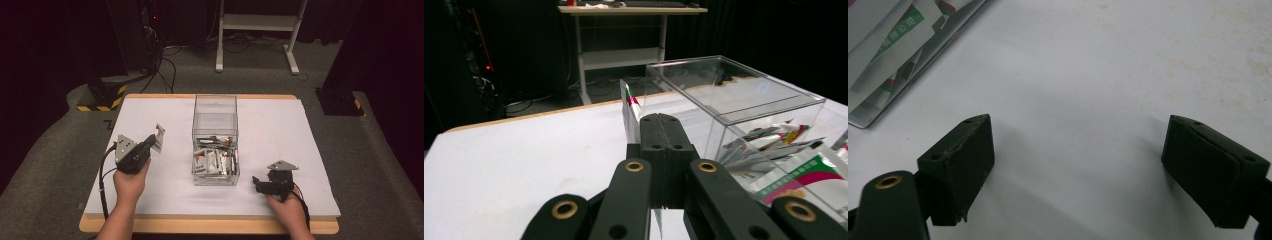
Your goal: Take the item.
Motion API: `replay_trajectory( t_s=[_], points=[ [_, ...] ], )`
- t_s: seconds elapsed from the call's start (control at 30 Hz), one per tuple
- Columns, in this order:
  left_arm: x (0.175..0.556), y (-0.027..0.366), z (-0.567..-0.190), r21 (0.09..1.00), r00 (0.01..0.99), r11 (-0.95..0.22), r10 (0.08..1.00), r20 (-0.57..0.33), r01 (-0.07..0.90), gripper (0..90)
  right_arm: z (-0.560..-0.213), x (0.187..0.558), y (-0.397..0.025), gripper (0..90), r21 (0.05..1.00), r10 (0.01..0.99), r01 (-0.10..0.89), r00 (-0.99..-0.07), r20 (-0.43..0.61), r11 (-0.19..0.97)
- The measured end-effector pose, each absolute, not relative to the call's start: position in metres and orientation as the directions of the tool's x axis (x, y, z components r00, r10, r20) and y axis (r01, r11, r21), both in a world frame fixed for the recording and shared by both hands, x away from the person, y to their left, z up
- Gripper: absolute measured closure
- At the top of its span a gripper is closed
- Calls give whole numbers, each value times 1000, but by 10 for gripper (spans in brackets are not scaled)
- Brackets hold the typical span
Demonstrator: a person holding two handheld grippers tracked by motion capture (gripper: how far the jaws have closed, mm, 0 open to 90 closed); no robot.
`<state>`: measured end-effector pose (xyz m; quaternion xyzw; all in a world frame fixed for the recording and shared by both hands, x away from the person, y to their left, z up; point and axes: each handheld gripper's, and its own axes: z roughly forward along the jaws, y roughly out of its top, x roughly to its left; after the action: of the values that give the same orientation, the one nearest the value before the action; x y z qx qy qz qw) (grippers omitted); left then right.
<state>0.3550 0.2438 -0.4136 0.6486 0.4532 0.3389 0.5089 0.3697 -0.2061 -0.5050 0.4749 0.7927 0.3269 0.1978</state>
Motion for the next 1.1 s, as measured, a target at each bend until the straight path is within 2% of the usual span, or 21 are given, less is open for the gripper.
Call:
replay_trajectory(
  t_s=[0.57,1.1],
  points=[
    [374,259,-427,951,315,-90,949,-8,295,900,-505,370,-206,133,706,882,624,-471,-3,335],
    [394,265,-454,907,278,-185,957,79,379,900,-505,370,-206,133,706,883,624,-470,-3,335]
  ],
)
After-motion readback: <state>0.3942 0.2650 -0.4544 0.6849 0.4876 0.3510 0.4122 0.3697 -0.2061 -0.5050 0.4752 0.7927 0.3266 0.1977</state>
